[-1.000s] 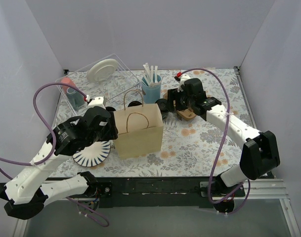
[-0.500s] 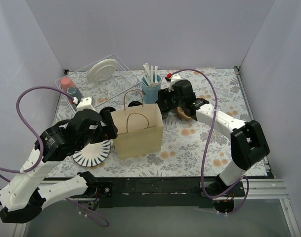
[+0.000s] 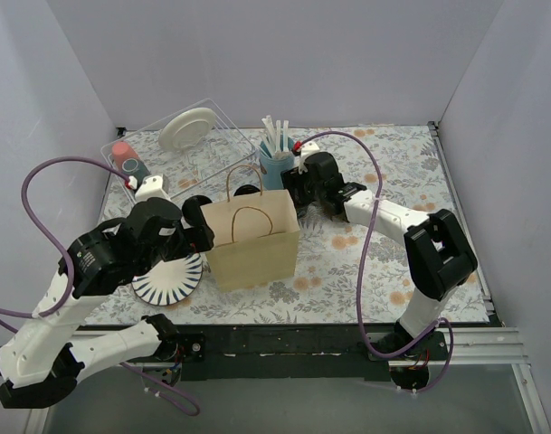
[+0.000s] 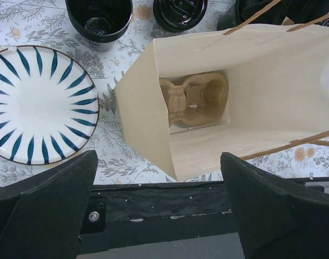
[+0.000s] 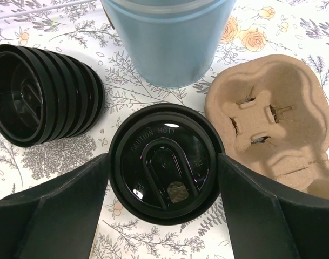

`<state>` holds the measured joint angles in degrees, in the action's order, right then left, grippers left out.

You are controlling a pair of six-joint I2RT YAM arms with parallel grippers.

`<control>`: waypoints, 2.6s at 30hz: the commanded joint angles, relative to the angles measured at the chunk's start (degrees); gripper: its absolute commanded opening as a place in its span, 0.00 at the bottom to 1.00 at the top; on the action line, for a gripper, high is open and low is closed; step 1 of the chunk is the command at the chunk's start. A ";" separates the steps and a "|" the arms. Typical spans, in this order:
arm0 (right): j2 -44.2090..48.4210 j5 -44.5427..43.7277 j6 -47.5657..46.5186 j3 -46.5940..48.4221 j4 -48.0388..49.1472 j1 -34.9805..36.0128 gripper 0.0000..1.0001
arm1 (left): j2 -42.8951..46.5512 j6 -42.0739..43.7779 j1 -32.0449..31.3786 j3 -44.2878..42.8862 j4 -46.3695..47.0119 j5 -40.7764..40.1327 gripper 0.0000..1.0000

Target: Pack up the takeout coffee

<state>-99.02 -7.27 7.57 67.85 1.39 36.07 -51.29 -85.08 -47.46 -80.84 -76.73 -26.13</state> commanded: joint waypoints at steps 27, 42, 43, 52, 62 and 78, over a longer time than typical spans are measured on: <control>16.04 -2.23 3.23 -8.96 -9.03 1.63 0.64 | -0.74 0.53 0.09 -1.69 -1.23 -5.51 0.98; 35.12 -3.89 8.33 -26.45 -16.68 3.30 0.70 | -0.92 3.34 0.09 -0.99 2.28 -4.98 0.98; 35.74 -4.76 8.42 -26.46 -17.55 3.21 0.73 | -0.92 3.51 0.09 -0.64 2.81 -4.98 0.98; 36.80 -5.30 5.00 -21.54 -26.34 3.30 0.84 | -1.01 5.45 0.09 -0.37 5.45 -4.89 0.98; 37.06 -5.13 3.85 -17.77 -32.41 3.30 0.87 | -0.48 6.85 0.09 1.12 7.73 -4.90 0.98; 28.54 -4.25 1.48 -10.64 -38.21 3.30 0.83 | 1.36 7.12 0.18 2.18 7.56 -5.95 0.98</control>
<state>-69.76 -11.44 10.09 54.54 -35.40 39.13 -50.76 -78.59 -47.46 -78.48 -68.73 -30.06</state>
